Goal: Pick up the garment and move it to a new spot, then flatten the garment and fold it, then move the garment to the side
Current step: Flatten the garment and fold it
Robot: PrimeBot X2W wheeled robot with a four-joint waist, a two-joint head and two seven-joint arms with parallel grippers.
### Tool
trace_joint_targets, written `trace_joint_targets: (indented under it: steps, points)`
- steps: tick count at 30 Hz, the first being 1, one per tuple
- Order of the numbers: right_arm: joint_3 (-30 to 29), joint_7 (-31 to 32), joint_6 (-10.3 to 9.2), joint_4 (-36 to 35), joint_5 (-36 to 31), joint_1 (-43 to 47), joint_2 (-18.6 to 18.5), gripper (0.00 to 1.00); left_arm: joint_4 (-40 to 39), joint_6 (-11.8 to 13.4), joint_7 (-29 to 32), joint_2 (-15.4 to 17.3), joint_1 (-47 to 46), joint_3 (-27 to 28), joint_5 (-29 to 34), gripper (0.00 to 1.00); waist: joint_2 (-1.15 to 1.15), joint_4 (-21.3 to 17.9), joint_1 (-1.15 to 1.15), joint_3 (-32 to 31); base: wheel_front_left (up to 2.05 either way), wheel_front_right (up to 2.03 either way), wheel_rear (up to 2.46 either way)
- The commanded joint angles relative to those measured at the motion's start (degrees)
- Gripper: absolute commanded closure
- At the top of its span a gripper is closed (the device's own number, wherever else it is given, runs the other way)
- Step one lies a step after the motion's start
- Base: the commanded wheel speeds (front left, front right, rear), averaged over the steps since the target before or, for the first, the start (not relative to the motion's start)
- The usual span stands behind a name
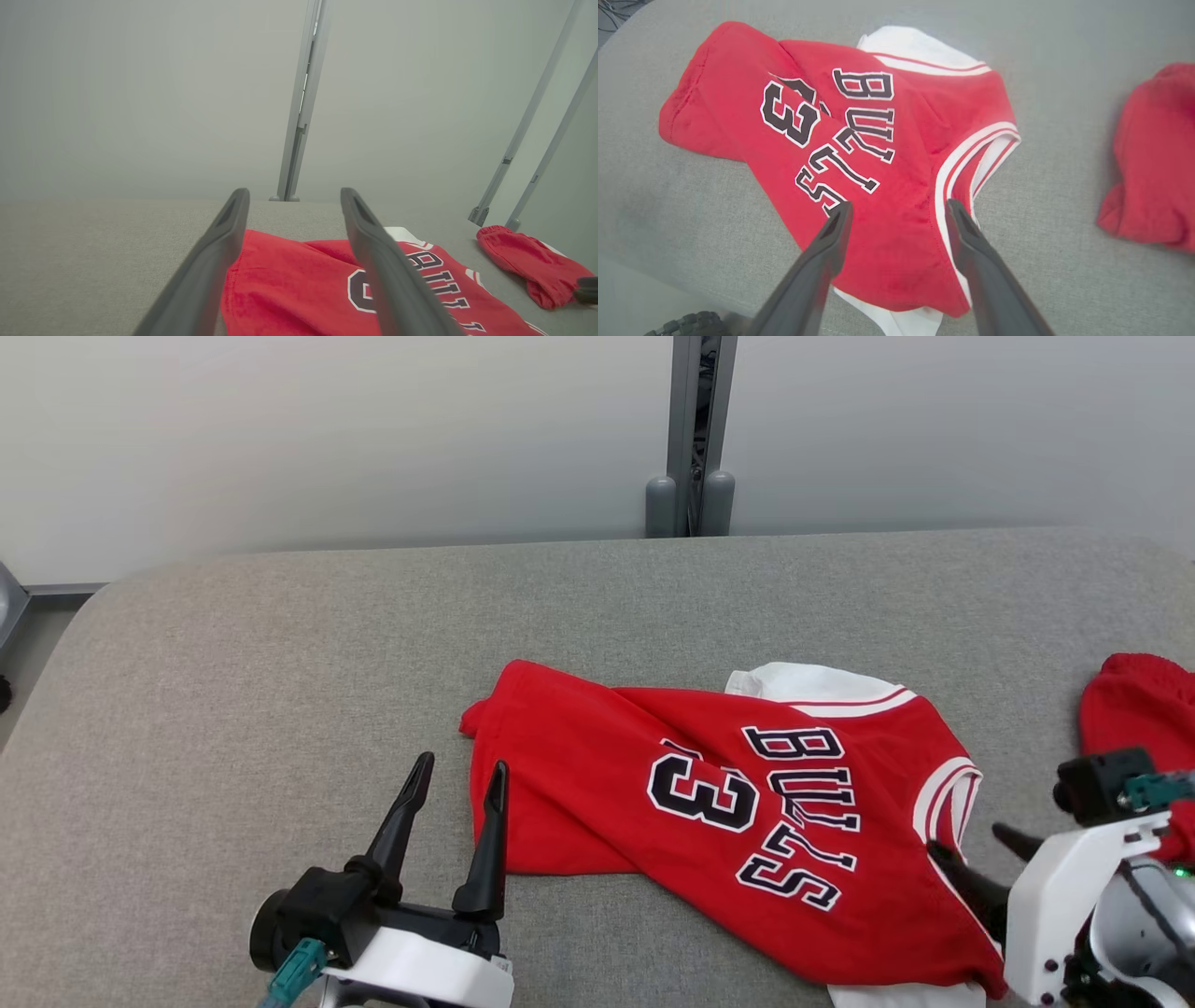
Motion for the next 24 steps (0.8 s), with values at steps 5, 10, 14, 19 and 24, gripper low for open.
trace_joint_targets:
  steps: [5, 10, 14, 19, 24]
  points:
    - [-0.1, -10.2, 0.01, -0.9, -3.5, -3.9, -1.2, 0.00, -0.2, 0.1, -0.2, 0.2, 0.4, 0.2, 0.4, 0.00, 0.00, 0.2, 0.00, -0.1, 0.00, 0.00, 0.00]
    - [0.8, -21.6, 0.01, 1.4, -4.2, -6.3, -0.2, 0.00, -0.3, 0.0, -0.2, 0.2, 0.0, 0.4, 0.4, 0.00, 0.00, 0.3, 0.00, 0.3, 0.00, 0.00, 0.00]
    - [2.0, -34.6, 0.01, 5.6, -3.4, -8.1, 1.4, 0.00, -0.2, -0.1, -0.2, 0.2, -0.5, 0.6, 0.6, 0.00, 0.00, 0.4, 0.00, 1.1, 0.00, 0.00, 0.00]
    - [1.3, -49.6, 0.02, 13.6, -6.0, -8.8, 2.8, 0.00, 0.2, -0.4, -0.2, 0.2, -1.0, 0.6, 0.7, 0.00, 0.00, 0.4, 0.00, 2.0, 0.00, 0.00, 0.00]
    - [1.3, -56.1, 0.01, 22.9, -9.4, -8.0, 5.1, 0.00, 1.3, -0.5, -0.2, 0.2, -1.3, 0.0, 0.7, 0.00, 0.00, 0.3, 0.00, 2.3, 0.00, 0.00, 0.00]
